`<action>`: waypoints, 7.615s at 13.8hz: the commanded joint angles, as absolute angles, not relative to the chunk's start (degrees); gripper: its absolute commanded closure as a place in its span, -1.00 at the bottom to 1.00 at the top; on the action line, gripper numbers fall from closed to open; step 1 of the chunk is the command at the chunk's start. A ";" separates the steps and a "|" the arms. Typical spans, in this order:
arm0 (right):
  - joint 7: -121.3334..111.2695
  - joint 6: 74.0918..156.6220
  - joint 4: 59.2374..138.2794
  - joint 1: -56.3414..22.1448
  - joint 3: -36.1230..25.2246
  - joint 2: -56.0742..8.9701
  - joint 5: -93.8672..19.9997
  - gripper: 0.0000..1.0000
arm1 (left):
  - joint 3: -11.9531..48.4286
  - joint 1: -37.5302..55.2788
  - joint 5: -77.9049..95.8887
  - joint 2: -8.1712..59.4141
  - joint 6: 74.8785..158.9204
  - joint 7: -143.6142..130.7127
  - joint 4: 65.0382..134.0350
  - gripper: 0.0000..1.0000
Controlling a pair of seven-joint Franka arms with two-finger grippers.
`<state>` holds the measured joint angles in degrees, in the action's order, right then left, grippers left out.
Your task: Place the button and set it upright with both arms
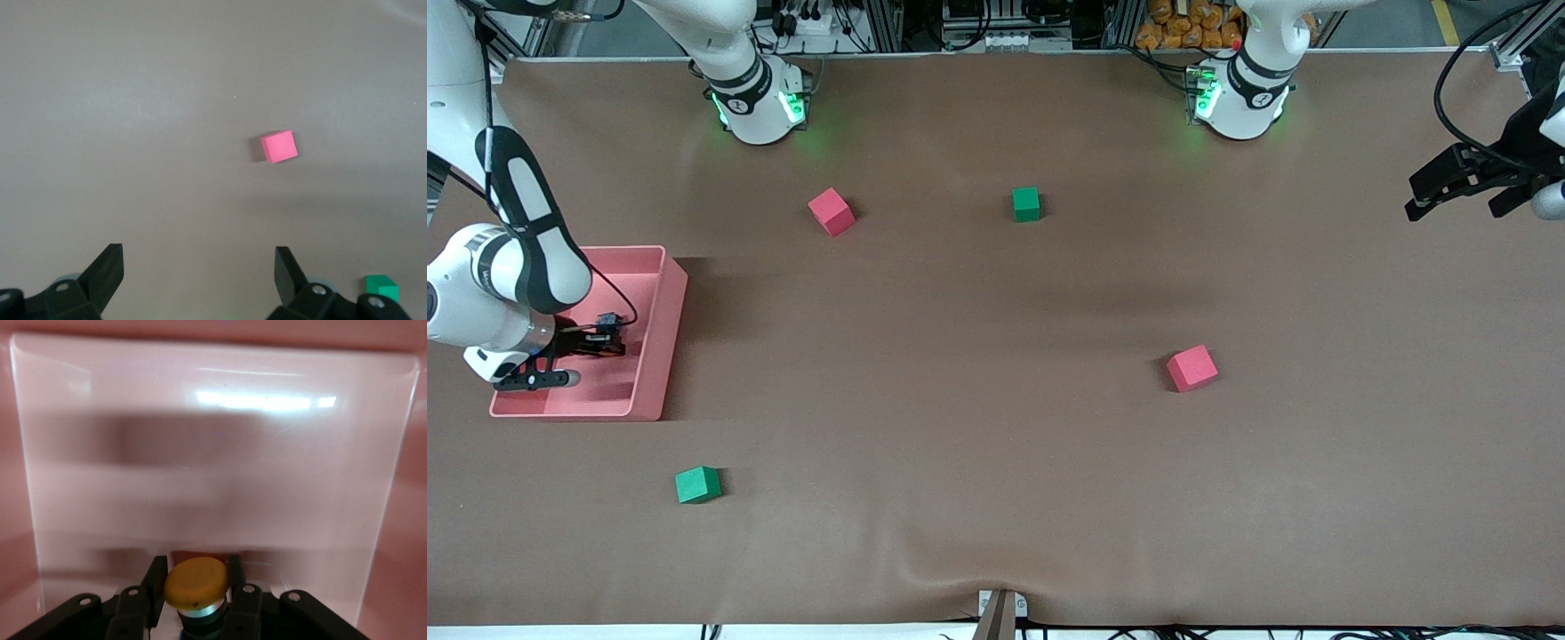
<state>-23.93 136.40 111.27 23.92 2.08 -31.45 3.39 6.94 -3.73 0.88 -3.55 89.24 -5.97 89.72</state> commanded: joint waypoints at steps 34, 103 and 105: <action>43.75 127.26 72.34 -33.91 6.59 -51.49 -9.58 1.00 | 10.28 -3.43 0.44 -1.76 88.42 -6.33 87.62 -1.00; 1.67 84.46 84.38 -0.35 -0.35 -0.09 -0.26 -1.00 | 20.65 26.98 4.66 57.75 118.12 -41.75 70.22 0.61; 1.93 84.46 84.29 -0.35 -0.35 -0.09 -0.26 -1.00 | 20.65 26.98 4.66 57.13 118.12 -41.92 70.22 0.88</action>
